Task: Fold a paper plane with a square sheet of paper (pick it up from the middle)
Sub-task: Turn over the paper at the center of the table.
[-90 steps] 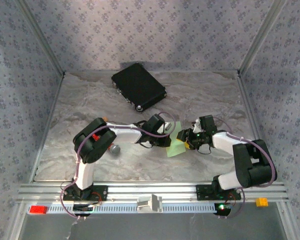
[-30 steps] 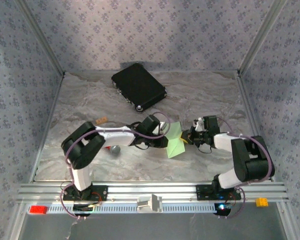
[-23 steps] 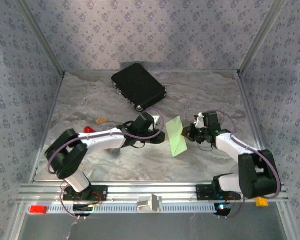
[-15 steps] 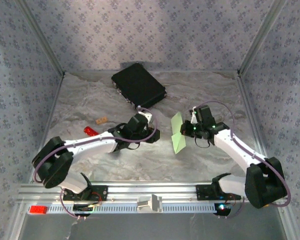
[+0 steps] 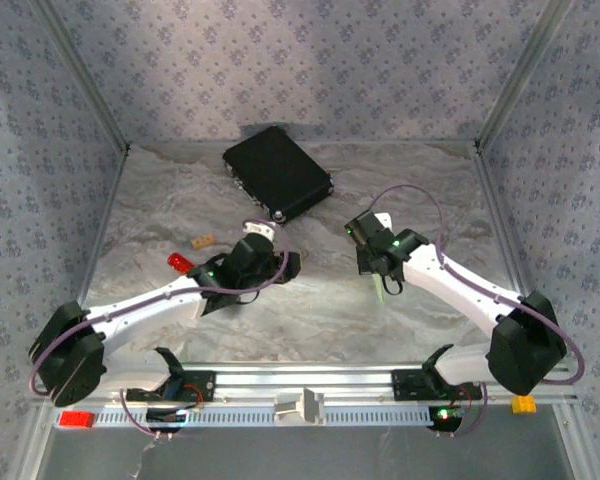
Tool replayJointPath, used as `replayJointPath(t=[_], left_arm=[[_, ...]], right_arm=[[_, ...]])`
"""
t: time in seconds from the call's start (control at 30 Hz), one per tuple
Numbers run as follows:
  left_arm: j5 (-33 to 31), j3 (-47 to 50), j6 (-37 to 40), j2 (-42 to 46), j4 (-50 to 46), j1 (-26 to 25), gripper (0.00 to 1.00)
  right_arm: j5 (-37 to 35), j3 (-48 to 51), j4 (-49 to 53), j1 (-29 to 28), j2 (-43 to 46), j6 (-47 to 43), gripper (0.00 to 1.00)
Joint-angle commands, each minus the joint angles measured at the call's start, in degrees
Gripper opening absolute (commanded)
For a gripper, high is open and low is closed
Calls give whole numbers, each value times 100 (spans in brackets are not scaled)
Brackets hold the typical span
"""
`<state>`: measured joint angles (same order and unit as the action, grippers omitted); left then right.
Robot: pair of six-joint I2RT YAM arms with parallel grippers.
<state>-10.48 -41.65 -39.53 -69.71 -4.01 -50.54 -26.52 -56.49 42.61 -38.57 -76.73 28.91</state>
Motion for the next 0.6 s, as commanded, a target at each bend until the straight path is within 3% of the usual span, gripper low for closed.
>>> replayJointPath(t=[0.0, 0.23, 0.43, 0.57], left_arm=[[-515, 233, -144, 467, -278, 89, 71], [-712, 547, -226, 1167, -668, 384, 76], [-952, 740, -390, 1594, -882, 438, 78], [-1027, 803, -459, 1769, -900, 453, 79]], right_arm=[[-1598, -213, 553, -282, -148, 193, 4], [-1940, -420, 583, -701, -897, 194, 5], [-1436, -1071, 754, -1053, -2124, 276, 8], [-636, -1469, 439, -1366, -2712, 243, 10]])
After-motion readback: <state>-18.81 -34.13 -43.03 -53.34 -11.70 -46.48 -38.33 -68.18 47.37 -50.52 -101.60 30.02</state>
